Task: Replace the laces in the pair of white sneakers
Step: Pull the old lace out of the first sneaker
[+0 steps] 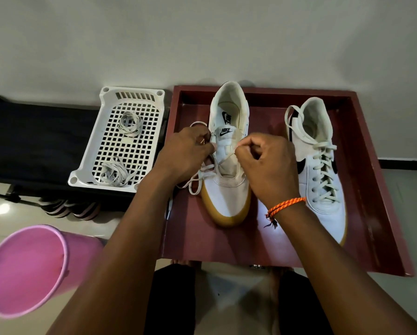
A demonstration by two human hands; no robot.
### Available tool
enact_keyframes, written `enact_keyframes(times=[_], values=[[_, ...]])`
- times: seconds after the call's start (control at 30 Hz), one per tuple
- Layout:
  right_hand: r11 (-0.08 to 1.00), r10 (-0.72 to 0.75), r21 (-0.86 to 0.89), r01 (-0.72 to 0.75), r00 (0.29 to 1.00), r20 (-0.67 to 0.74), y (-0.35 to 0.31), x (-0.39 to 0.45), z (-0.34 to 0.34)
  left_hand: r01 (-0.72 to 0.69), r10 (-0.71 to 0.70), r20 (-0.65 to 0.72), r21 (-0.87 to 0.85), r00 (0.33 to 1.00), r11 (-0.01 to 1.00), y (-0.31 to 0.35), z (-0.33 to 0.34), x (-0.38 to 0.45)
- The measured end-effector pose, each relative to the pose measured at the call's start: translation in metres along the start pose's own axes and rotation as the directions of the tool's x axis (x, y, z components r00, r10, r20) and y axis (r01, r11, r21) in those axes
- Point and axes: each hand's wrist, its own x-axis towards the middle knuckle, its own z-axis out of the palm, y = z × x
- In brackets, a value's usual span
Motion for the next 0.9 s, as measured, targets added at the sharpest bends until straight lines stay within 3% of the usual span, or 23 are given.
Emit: enact_keyframes(times=[0.1,0.2,0.27,0.33,0.4,0.5,0.57,0.67,0.83,0.9], values=[[0.977,-0.076,-0.189,0.100,0.989,0.130,-0.002,-0.009,0.004,-0.002,0.002,0.003,0.000,1.000,1.000,0.000,0.000,0.000],[0.857,-0.076,-0.462,0.226,0.944,0.322,0.001,-0.016,0.014,-0.010,0.010,0.006,0.003,1.000,1.000,0.001,0.000,0.000],[0.853,-0.061,-0.467,0.233,0.933,0.356,0.003,-0.015,0.016,-0.016,0.016,0.006,0.006,1.000,1.000,0.000,0.001,0.000],[0.916,-0.053,-0.361,0.175,0.945,0.324,0.006,-0.013,0.015,-0.018,0.018,0.001,0.014,1.000,1.000,-0.002,0.001,0.000],[0.990,-0.026,-0.127,0.060,0.968,0.251,0.005,-0.009,0.011,-0.015,0.015,-0.005,0.017,1.000,1.000,-0.004,0.001,0.001],[0.971,0.044,0.229,-0.065,0.994,0.097,0.000,-0.001,0.005,-0.013,0.013,0.003,0.006,1.000,1.000,-0.002,0.000,0.001],[0.944,0.087,0.317,-0.088,0.996,0.019,-0.002,0.001,0.002,-0.016,0.016,0.008,0.000,1.000,1.000,0.001,0.001,0.001],[0.995,-0.062,0.079,0.061,0.998,0.001,0.003,-0.003,0.003,-0.011,0.011,0.016,0.009,1.000,1.000,0.002,0.002,0.001],[0.896,-0.096,-0.391,0.210,0.952,0.292,0.010,-0.014,0.018,-0.012,0.012,0.009,-0.019,1.000,1.000,0.000,0.001,0.002],[0.904,-0.077,-0.376,0.202,0.944,0.321,0.014,-0.014,0.020,-0.015,0.015,0.003,-0.030,1.000,0.999,-0.002,0.002,0.003]])
